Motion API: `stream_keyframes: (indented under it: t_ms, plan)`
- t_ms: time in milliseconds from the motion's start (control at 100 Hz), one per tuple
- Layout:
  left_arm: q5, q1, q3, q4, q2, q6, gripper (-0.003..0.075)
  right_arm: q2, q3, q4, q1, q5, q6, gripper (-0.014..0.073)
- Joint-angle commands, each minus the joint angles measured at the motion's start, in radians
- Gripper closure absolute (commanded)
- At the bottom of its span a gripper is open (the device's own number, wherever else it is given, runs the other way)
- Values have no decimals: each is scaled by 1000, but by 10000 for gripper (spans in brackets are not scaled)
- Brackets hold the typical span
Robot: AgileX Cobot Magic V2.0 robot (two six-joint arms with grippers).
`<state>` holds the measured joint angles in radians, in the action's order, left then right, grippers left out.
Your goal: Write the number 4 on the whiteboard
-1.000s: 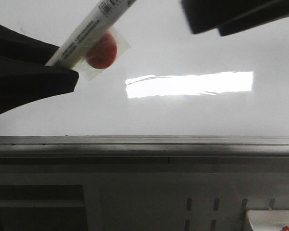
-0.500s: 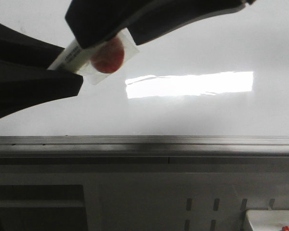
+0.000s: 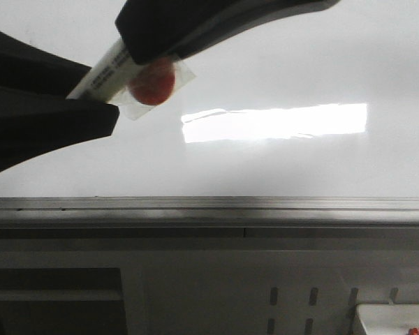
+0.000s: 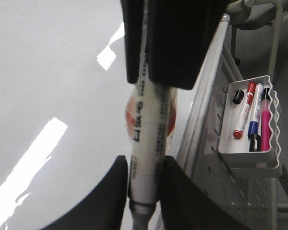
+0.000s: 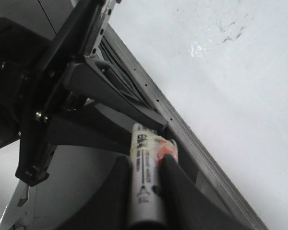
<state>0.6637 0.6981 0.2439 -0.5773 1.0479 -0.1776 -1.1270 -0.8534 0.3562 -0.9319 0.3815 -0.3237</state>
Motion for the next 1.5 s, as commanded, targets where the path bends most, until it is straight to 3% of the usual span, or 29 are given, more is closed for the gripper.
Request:
stream_keyframes:
  t_ms: [0, 90, 230, 320, 440, 630, 910, 1230, 1490]
  plan:
    - [81, 5, 27, 99, -17, 8, 440, 11, -32, -14, 1, -60, -14, 658]
    - [30, 5, 24, 160, -37, 8, 355, 11, -38, -14, 3, -67, -10, 658]
    - [-147, 5, 24, 368, -96, 8, 355, 7, -83, -18, 18, -45, -10, 658]
    - [-212, 5, 24, 411, -155, 8, 355, -11, -138, -20, 49, -5, -10, 658]
    - [-237, 5, 24, 447, -230, 8, 355, -64, -215, -56, 94, 64, -10, 658]
    - [-241, 3, 24, 601, -316, -3, 355, -136, -294, -157, 125, 21, -10, 658]
    - [-234, 3, 24, 843, -333, -187, 355, -217, -347, -217, 155, -21, -10, 658]
    - [-217, 3, 24, 869, -333, -225, 355, -258, -355, -215, 204, -3, -10, 658]
    - [-208, 3, 24, 869, -333, -225, 355, -264, -281, -181, 135, 2, -8, 658]
